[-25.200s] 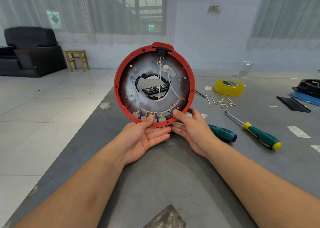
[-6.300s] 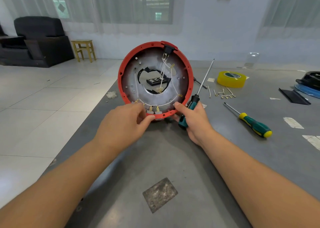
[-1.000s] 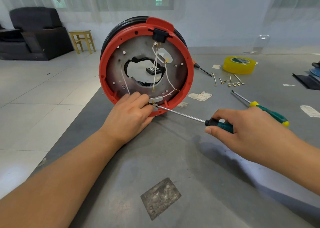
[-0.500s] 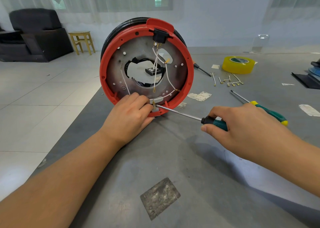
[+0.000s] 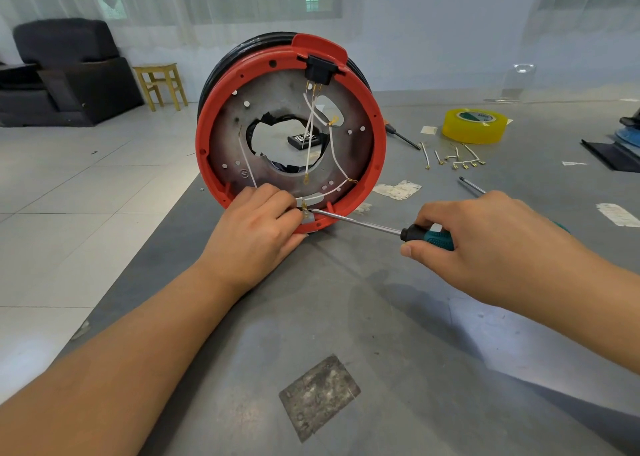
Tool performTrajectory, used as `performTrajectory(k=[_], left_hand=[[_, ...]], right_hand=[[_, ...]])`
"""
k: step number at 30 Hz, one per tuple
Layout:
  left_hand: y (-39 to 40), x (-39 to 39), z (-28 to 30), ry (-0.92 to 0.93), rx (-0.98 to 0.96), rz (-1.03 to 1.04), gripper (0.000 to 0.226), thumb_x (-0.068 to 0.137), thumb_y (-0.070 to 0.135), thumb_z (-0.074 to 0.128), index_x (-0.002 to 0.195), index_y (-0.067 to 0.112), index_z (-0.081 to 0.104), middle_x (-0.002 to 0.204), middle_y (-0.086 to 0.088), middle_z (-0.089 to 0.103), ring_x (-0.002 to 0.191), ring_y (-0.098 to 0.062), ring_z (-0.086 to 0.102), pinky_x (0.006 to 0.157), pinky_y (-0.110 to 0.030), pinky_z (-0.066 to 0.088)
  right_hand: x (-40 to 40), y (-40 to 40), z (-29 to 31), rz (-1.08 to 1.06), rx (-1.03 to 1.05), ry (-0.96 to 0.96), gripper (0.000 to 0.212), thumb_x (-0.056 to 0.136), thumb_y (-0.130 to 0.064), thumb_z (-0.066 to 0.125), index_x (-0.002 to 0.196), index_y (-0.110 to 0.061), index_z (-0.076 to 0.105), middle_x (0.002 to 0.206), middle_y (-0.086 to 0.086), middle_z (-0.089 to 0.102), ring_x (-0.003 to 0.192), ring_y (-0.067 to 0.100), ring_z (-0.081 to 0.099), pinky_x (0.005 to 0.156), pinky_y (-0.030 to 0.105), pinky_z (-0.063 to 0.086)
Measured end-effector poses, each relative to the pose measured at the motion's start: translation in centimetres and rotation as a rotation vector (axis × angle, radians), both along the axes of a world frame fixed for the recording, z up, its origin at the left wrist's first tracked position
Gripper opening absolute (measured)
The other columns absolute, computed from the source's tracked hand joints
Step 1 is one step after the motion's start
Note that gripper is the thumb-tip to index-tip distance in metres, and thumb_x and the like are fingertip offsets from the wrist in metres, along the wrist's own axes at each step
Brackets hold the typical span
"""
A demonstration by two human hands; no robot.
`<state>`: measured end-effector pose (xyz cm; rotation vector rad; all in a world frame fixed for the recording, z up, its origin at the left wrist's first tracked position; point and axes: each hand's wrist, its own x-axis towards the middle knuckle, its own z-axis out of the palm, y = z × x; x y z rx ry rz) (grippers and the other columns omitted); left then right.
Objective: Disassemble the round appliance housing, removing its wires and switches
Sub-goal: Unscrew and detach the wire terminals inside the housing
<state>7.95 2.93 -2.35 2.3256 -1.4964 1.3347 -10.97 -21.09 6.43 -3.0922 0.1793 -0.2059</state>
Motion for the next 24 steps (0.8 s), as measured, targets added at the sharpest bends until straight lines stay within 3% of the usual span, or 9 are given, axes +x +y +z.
performTrajectory(k=[8,12,17,24], left_hand=[[-0.2,0.0,0.0,-0.039,-0.010,-0.004,0.030,0.101,0.032,0.067,0.083,0.008,0.069,0.083,-0.008,0.060,0.076,-0.031,0.058,0.067,-0.040,0.039],[-0.2,0.2,0.1,-0.006,-0.029,-0.038,0.030,0.102,0.030,0.065,0.084,0.007,0.070,0.082,-0.008,0.059,0.075,-0.032,0.057,0.065,-0.041,0.043],[-0.3,0.3,0.0,0.014,-0.033,-0.055,0.028,0.099,0.027,0.069,0.080,0.006,0.068,0.080,-0.009,0.058,0.073,-0.032,0.056,0.063,-0.042,0.045],[-0.2,0.3,0.1,0.016,-0.020,-0.066,0.028,0.099,0.025,0.063,0.080,0.005,0.068,0.080,-0.010,0.059,0.073,-0.033,0.057,0.064,-0.042,0.045]], right_hand=[[0.1,-0.4,0.1,0.002,0.023,-0.001,0.035,0.089,-0.071,0.047,0.104,-0.042,0.059,0.067,-0.017,0.052,0.063,0.001,0.049,0.050,0.025,0.040],[0.0,-0.2,-0.4,0.003,0.019,0.001,0.035,0.090,-0.071,0.046,0.108,-0.044,0.058,0.064,-0.018,0.051,0.059,0.000,0.048,0.047,0.023,0.036],[-0.3,0.0,-1.9,-0.018,0.035,-0.008,0.043,0.086,-0.075,0.035,0.105,-0.041,0.053,0.072,-0.013,0.056,0.062,0.008,0.055,0.055,0.031,0.054],[-0.9,0.3,-3.8,-0.017,0.035,-0.065,0.040,0.091,-0.073,0.034,0.105,-0.037,0.045,0.071,-0.008,0.054,0.071,0.024,0.057,0.055,0.035,0.045]])
